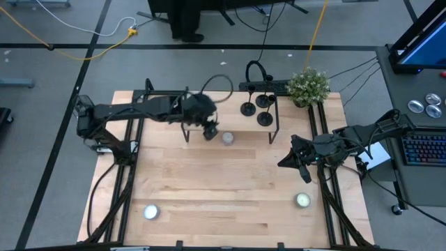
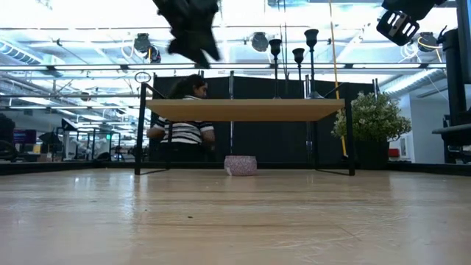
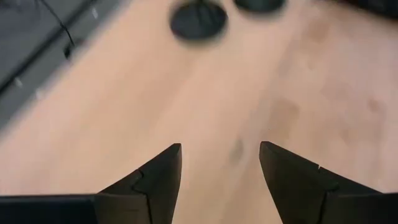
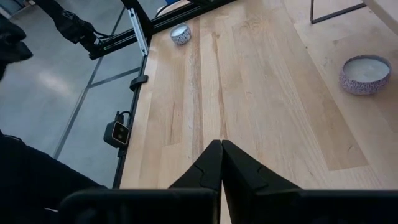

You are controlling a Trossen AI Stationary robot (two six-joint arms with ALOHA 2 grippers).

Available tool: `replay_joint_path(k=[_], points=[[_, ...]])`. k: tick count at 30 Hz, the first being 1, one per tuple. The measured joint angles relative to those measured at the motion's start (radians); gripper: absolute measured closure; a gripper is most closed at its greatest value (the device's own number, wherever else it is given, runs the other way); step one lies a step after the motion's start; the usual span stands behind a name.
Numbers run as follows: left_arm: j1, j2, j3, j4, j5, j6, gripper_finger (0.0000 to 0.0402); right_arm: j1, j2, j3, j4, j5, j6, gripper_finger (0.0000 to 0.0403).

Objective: Pick & Place candle stick holders
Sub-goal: Put the red scented candle on the shelf

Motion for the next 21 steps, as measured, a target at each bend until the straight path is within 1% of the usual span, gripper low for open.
replay_joint_path(k=[5,9,15,18,21], points=[[-0.110,-0.051,0.000,-0.176,0.000,-0.172,0.0178,0.000,0.000,0.000,0.000,0.000,0.000,0.0403],[-0.199,-0.066,0.000,-0.238,0.000,-0.290,0.0179,0.000,0.000,0.000,0.002,0.001,0.000,0.0403],[-0.308,-0.059,0.000,-0.231,-0.003,-0.400,0.0178,0.000,0.000,0.000,0.002,0.001,0.000,0.0403],[-0.348,-0.055,-0.019,-0.188,-0.040,-0.430,0.0178,0.000,0.000,0.000,0.003,0.001,0.000,0.0403],[-0.383,-0.056,-0.062,-0.091,-0.110,-0.435,0.0179,0.000,0.000,0.000,0.003,0.001,-0.003,0.0403]])
